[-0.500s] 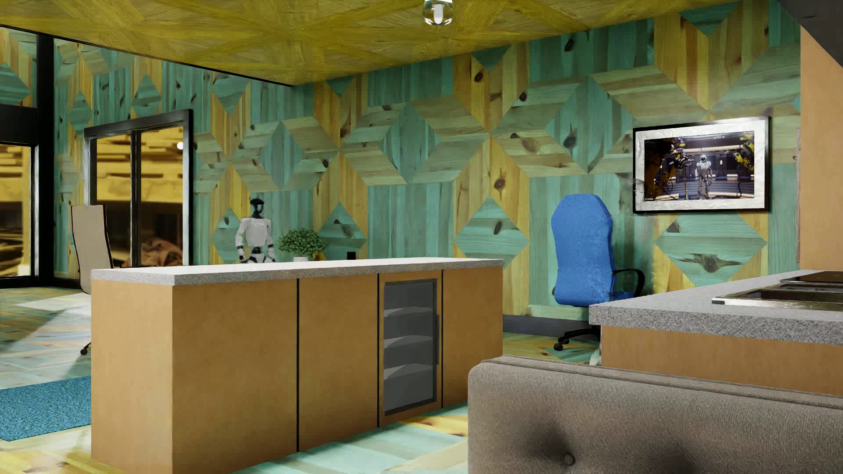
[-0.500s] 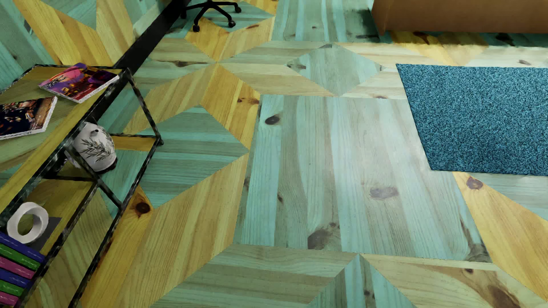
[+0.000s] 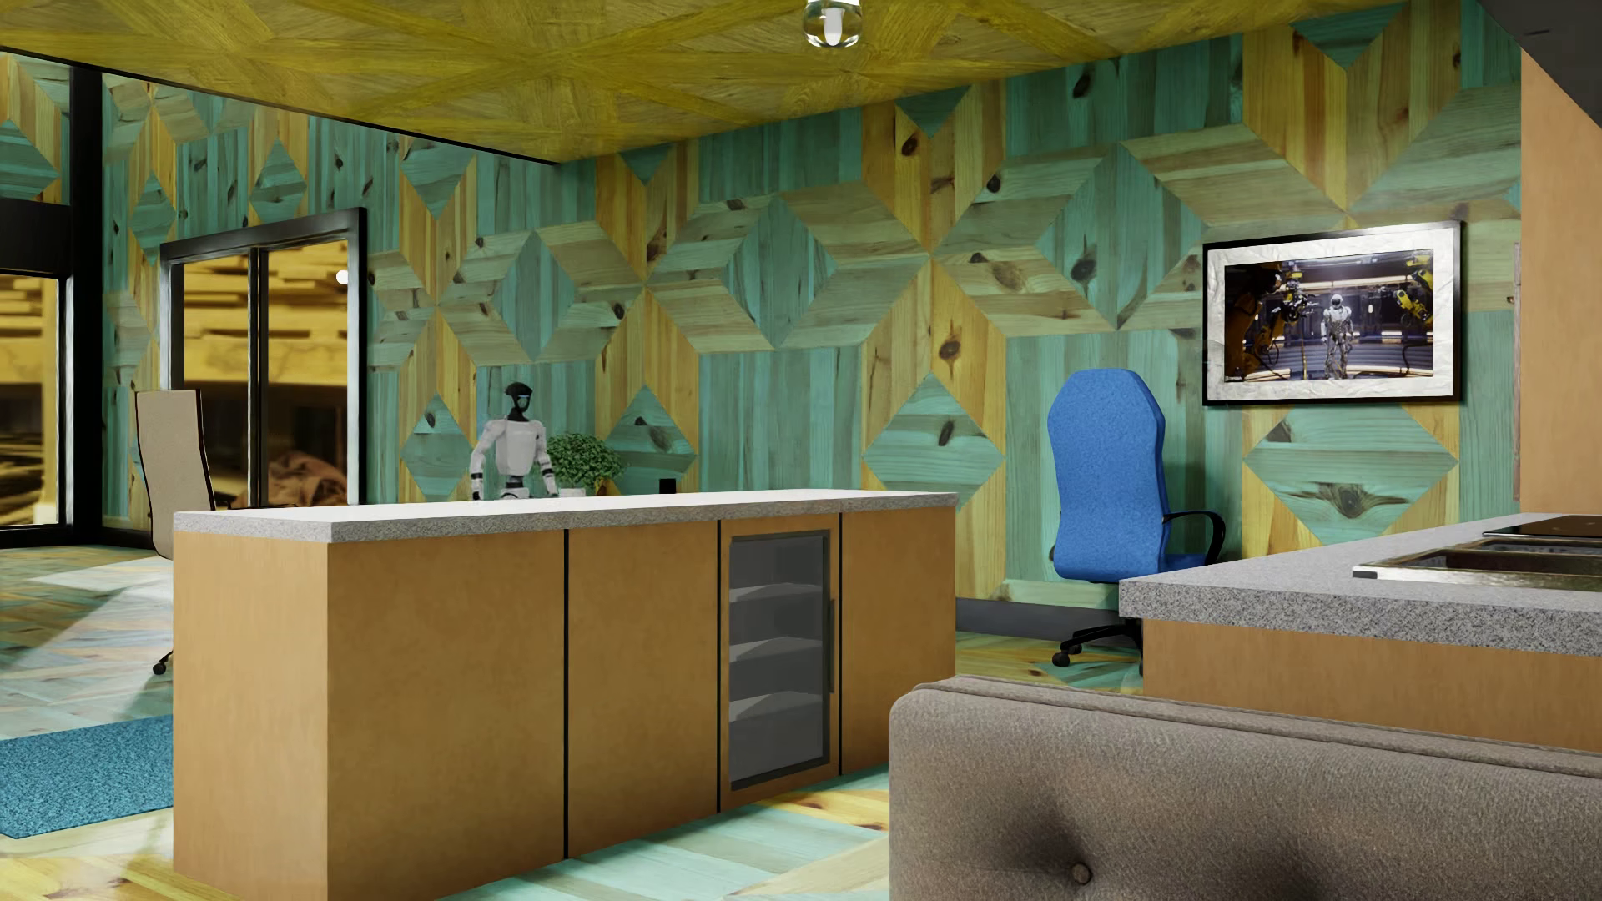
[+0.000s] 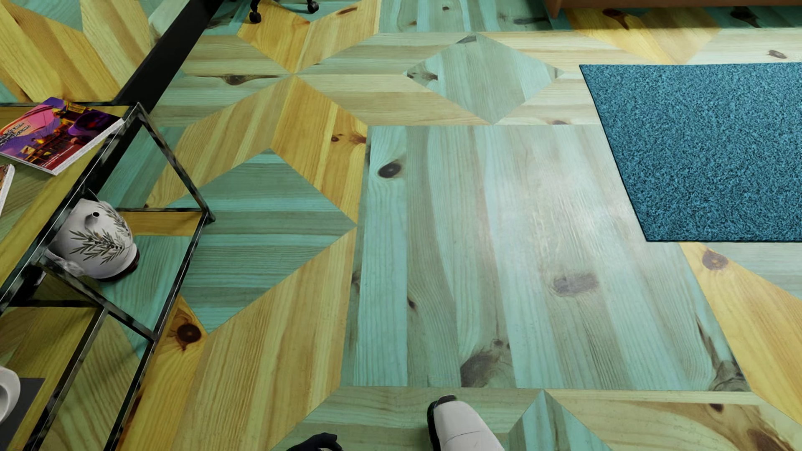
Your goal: Head to the counter
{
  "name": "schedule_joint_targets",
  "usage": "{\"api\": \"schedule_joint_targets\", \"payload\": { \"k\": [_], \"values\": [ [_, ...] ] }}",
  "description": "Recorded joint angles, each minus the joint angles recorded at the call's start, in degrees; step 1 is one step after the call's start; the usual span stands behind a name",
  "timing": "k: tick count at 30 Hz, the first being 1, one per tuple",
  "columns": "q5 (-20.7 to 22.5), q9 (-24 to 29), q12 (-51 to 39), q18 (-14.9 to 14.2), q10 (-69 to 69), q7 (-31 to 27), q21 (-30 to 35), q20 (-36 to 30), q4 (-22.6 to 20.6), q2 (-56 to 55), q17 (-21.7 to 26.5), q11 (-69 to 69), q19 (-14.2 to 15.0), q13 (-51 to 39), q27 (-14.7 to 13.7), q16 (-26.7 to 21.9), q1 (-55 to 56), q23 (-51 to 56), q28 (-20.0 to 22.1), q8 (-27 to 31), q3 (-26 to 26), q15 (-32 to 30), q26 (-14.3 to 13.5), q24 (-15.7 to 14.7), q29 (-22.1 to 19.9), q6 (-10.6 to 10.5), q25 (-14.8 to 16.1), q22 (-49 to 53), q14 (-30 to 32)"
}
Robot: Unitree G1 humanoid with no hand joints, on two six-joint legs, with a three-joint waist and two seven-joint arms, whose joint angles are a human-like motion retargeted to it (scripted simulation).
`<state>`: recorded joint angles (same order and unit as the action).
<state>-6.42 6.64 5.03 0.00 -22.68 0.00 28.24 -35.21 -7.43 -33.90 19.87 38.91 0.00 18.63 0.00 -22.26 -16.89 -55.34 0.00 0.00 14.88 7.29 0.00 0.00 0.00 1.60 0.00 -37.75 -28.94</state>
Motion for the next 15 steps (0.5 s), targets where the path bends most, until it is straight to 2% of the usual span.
{"api": "schedule_joint_targets", "payload": {
  "k": [2, 3, 4, 5, 6, 7, 8, 10, 12, 14, 15],
  "values": [
    [-0.4, -0.2, -0.7, 0.0, 0.0, 0.0, 1.2, -0.9, 1.1, -2.0, 0.1, 0.0, 0.0, 0.2, 0.0, 0.2, -3.6, -1.3, 0.0, 0.0, 1.6, 1.4, 0.0, 0.0, 0.0, -0.2, 0.0, -0.5, 0.7],
    [-0.4, -0.6, -0.1, 0.0, -0.8, 0.0, 0.1, 0.0, 2.0, -2.5, 0.0, 3.0, 0.0, 0.7, 0.0, 0.5, -4.8, -2.0, 0.0, 0.0, 2.7, 2.0, 0.0, 0.0, 0.0, -0.5, 0.0, -2.4, 3.1],
    [-0.2, -1.0, 0.9, 0.0, -3.0, 0.0, -0.2, -1.2, 2.8, -2.9, 0.1, 6.5, 0.0, 0.7, 0.0, 0.9, -4.7, -2.7, 0.0, 0.0, 3.8, 2.5, 0.0, 0.0, 0.0, -1.1, 0.0, -3.7, 7.6],
    [0.6, -1.3, 2.0, 0.0, -7.3, 0.0, 0.4, -2.6, 3.7, -2.6, 0.2, 9.8, 0.0, 0.4, 0.0, 1.2, -3.7, -3.6, 0.0, 0.0, 4.0, 3.7, 0.0, 0.0, 0.0, -2.0, 0.0, -5.8, 14.7],
    [2.0, -1.3, 2.9, 0.0, -14.2, 0.0, 1.0, -3.6, 4.8, -0.5, 0.2, 12.2, 0.0, 0.0, 0.0, 1.6, -1.7, -4.4, 0.0, 0.0, 3.3, 5.8, 0.0, 0.0, 0.0, -2.5, 0.0, -8.5, 23.8],
    [3.1, -1.3, 3.9, 0.0, -24.2, 0.0, 1.0, -4.2, 5.0, 2.2, -0.1, 12.9, 0.0, -0.4, 0.0, 1.7, 2.7, -4.3, 0.0, 0.0, 1.9, 8.0, 0.0, 0.0, 0.0, -1.8, 0.0, -10.9, 32.3],
    [4.2, -0.9, 4.8, 0.0, -36.2, 0.0, 0.8, -4.8, 5.1, 5.8, -0.3, 12.4, 0.0, -0.9, 0.0, 1.5, 8.6, -3.2, 0.0, 0.0, 0.2, 9.9, 0.0, 0.0, 0.0, -1.3, 0.0, -12.3, 36.7],
    [5.9, 0.3, 7.5, 0.0, -52.7, 0.0, 0.5, -3.5, 4.7, 14.8, -0.5, 9.0, 0.0, -2.0, 0.0, 1.3, 20.8, 0.6, 0.0, 0.0, -5.2, 12.7, 0.0, 0.0, 0.0, 0.0, 0.0, -12.6, 35.2],
    [5.9, 1.1, 8.9, 0.0, -48.6, 0.0, -0.8, -4.1, 3.2, 25.0, -0.3, 1.8, 0.0, -3.6, 0.0, 1.1, 32.1, 4.8, 0.0, 0.0, -11.2, 12.6, 0.0, 0.0, 0.0, 2.0, 0.0, -13.2, 35.4],
    [5.3, 1.1, 10.8, 0.0, -29.6, 0.0, -2.4, -3.5, 2.5, 35.5, 0.4, -5.4, 0.0, -4.0, 0.0, 0.6, 39.6, 9.3, 0.0, 0.0, -16.8, 12.8, 0.0, 0.0, 0.0, 3.2, 0.0, -12.9, 41.9],
    [5.0, 0.8, 11.5, 0.0, -19.0, 0.0, -2.1, -3.3, 2.9, 40.1, 1.0, -8.1, 0.0, -4.8, 0.0, 0.4, 42.1, 11.3, 0.0, 0.0, -19.5, 13.8, 0.0, 0.0, 0.0, 3.6, 0.0, -12.5, 41.8]
  ]
}}
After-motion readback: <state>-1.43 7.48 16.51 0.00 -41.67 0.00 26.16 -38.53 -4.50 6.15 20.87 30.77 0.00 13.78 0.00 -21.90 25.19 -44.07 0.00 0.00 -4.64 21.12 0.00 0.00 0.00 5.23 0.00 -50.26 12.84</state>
